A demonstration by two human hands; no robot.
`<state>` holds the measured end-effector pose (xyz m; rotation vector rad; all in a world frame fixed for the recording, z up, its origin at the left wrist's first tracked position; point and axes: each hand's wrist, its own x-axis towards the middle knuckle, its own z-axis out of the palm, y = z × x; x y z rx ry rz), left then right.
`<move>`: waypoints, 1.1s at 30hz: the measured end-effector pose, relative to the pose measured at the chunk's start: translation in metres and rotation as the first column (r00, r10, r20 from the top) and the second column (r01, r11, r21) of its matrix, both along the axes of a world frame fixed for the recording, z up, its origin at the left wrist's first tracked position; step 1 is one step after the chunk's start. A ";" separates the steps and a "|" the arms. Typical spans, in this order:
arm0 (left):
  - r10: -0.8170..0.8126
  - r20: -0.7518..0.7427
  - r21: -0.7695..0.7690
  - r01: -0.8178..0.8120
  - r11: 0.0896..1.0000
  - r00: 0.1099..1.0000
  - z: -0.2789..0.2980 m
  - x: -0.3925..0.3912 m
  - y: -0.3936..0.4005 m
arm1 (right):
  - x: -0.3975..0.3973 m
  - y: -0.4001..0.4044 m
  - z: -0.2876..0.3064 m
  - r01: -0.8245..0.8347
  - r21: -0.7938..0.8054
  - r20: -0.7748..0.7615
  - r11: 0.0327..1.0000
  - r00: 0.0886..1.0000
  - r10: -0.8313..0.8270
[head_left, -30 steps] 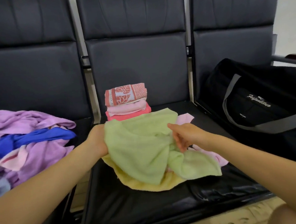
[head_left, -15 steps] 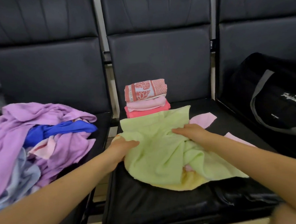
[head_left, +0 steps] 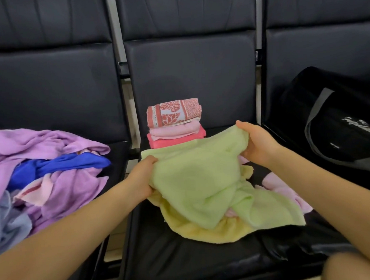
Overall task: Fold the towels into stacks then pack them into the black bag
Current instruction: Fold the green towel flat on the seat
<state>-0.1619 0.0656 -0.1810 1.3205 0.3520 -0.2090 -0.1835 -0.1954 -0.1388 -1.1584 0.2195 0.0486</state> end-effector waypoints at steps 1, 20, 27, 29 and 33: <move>0.030 0.025 0.101 -0.032 0.994 0.999 -0.003 0.005 0.000 | 0.000 0.001 0.002 -0.022 0.001 0.021 1.000 1.000 0.022; -0.625 0.200 0.843 0.193 0.502 0.754 -0.022 0.007 -0.048 | 0.010 0.011 -0.060 -0.235 -0.470 -0.314 0.851 0.945 0.087; -0.602 0.109 0.690 0.375 0.619 0.791 -0.025 0.006 -0.056 | 0.015 0.021 -0.060 -0.218 -0.451 -0.310 0.866 0.947 0.077; -0.572 0.132 0.642 0.370 0.672 0.809 -0.024 0.005 -0.053 | 0.017 0.025 -0.064 -0.238 -0.439 -0.297 0.867 0.949 0.110; -0.362 0.189 0.427 0.256 0.868 0.913 -0.011 0.001 -0.045 | 0.021 0.032 -0.063 -0.213 -0.356 -0.252 0.910 0.960 0.126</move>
